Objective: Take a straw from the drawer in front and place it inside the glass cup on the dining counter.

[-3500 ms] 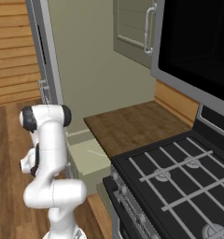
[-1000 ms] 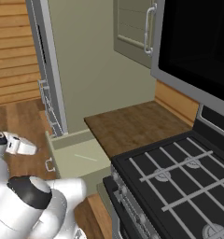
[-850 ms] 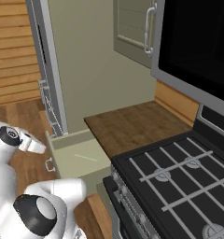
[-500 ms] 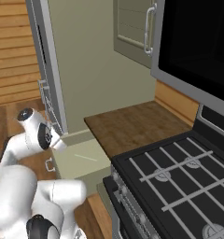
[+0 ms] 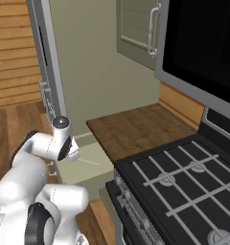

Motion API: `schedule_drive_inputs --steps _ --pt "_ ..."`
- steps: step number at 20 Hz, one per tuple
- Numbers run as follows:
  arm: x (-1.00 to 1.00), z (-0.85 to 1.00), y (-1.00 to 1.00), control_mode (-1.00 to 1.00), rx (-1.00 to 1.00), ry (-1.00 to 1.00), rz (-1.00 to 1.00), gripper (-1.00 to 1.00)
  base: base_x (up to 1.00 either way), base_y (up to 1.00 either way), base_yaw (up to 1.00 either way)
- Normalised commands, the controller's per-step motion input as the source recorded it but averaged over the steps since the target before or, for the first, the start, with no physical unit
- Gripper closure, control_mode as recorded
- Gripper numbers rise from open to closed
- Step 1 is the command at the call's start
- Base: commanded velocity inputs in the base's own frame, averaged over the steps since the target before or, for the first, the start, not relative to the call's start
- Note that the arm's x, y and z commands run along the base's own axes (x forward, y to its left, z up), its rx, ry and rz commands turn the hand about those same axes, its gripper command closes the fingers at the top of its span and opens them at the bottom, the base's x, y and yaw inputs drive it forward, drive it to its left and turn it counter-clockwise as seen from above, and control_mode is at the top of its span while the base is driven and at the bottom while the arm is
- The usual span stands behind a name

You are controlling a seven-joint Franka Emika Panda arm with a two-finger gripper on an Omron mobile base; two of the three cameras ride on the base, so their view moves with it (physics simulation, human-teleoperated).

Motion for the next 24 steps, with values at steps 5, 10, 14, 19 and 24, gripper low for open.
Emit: schedule_drive_inputs --steps 5,10,14,19,24 --pt "0.25 -0.19 0.19 -1.0 0.03 0.09 -0.01 -1.0 0.0 0.0 0.0" --pt "0.08 -0.36 0.1 -1.0 -0.08 0.11 -0.04 -1.0 0.0 0.0 0.0" --pt "0.11 -0.25 0.06 -1.0 -0.02 0.04 -0.03 -1.0 0.0 0.0 0.0" --pt "0.07 -0.35 0.03 -1.0 -0.01 0.04 0.0 -1.0 0.0 0.0 0.0" --pt "0.08 -0.39 0.01 -1.0 0.0 0.07 0.0 -1.0 0.0 0.0 0.0"
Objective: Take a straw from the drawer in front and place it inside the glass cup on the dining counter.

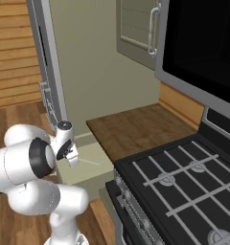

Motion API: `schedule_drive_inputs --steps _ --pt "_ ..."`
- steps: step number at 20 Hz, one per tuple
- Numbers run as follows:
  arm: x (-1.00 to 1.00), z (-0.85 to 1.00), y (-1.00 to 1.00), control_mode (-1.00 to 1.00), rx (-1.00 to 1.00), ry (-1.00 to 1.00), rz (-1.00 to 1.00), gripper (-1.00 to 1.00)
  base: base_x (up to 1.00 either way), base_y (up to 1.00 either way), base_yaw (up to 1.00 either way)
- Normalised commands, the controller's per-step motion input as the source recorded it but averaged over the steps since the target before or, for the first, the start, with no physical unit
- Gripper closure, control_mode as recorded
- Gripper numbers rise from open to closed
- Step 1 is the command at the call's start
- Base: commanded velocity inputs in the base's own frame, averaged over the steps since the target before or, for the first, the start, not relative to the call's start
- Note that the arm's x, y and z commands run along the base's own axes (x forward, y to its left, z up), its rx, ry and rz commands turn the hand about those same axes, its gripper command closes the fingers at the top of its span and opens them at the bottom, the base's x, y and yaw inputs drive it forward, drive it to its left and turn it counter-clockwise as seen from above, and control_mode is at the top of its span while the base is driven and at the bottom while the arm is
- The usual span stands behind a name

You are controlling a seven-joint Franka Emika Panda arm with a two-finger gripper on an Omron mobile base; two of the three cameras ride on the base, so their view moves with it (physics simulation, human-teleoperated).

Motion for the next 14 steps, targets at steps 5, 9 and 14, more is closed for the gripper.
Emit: schedule_drive_inputs --steps 5,9,14 --pt "0.06 -0.35 0.03 -1.0 0.0 0.05 0.0 -1.0 0.0 0.0 0.0" --pt "0.01 -0.33 0.04 -1.0 0.0 0.02 0.0 -1.0 0.0 0.0 0.0" --pt "0.0 -0.26 0.12 -1.0 0.0 0.04 0.0 -1.0 0.0 0.0 0.0"
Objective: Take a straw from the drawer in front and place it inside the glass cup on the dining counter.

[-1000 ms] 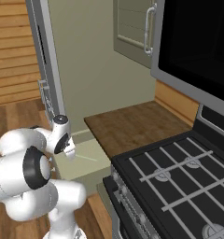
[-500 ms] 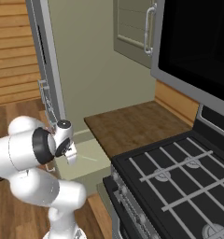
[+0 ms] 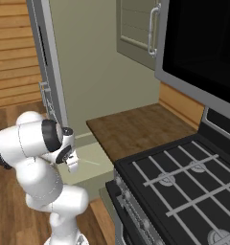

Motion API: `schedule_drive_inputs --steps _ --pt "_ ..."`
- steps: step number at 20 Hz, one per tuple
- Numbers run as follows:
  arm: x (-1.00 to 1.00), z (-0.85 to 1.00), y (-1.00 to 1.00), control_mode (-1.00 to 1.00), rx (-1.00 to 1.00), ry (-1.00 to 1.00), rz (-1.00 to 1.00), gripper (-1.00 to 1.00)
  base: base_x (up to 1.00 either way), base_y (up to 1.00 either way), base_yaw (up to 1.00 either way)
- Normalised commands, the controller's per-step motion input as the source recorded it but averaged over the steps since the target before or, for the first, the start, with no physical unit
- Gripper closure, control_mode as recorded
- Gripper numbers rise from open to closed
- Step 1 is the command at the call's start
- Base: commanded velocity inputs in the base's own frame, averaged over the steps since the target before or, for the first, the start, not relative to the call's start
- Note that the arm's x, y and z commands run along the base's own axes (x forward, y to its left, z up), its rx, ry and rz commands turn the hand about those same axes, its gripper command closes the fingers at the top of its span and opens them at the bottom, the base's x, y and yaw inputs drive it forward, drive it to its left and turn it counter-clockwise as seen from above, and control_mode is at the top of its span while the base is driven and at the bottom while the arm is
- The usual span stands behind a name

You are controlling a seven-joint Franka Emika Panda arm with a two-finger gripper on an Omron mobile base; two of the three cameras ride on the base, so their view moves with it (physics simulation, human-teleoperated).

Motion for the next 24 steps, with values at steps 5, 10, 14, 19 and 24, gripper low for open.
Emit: schedule_drive_inputs --steps 5,10,14,19,24 --pt "0.0 -0.24 0.23 -1.0 0.0 0.06 0.0 -1.0 0.0 0.0 0.0" --pt "0.0 -0.15 0.31 -1.0 0.0 0.08 0.0 -1.0 0.0 0.0 0.0" --pt "-0.1 -0.07 0.33 -1.0 0.0 0.04 0.0 -1.0 0.0 0.0 0.0" --pt "-0.22 -0.07 0.37 -1.0 0.0 0.03 0.0 -1.0 0.0 0.0 0.0" --pt "-0.35 -0.04 0.49 -1.0 0.0 0.01 0.0 -1.0 0.0 0.0 0.0"
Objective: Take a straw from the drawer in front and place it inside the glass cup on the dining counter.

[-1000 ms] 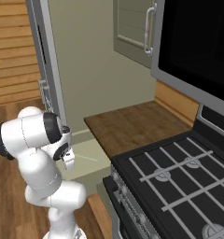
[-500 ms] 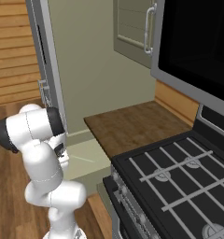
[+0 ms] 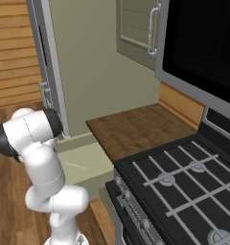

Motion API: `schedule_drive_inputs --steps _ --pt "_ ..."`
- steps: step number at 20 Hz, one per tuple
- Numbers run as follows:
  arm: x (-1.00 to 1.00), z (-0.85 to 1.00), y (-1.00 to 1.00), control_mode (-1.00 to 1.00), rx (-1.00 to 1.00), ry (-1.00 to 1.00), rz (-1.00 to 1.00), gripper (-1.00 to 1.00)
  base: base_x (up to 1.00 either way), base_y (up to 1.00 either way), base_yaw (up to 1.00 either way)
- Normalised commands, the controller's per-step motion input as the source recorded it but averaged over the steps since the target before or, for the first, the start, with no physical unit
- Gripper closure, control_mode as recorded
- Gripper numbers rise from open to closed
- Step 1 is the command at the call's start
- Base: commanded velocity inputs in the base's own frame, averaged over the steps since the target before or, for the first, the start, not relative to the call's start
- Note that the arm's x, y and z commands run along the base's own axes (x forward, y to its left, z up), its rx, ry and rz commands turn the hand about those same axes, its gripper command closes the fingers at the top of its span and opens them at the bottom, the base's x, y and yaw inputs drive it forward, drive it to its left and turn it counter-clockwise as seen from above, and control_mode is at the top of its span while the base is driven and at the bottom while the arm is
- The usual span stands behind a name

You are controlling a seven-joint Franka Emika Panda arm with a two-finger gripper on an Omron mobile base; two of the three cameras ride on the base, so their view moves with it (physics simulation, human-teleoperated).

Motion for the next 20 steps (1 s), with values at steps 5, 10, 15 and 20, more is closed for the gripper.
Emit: schedule_drive_inputs --steps 5,10,15,20 --pt "-0.5 0.0 0.51 -1.0 0.0 0.0 0.0 -1.0 0.0 0.0 0.0" --pt "-0.55 0.0 0.56 -1.0 0.0 0.0 0.0 -1.0 0.0 0.0 0.0" --pt "-0.56 0.0 0.57 -1.0 0.0 0.0 0.0 -1.0 0.0 0.0 0.0" --pt "-0.48 0.0 0.55 -1.0 0.0 0.0 0.0 -1.0 0.0 0.0 0.0"
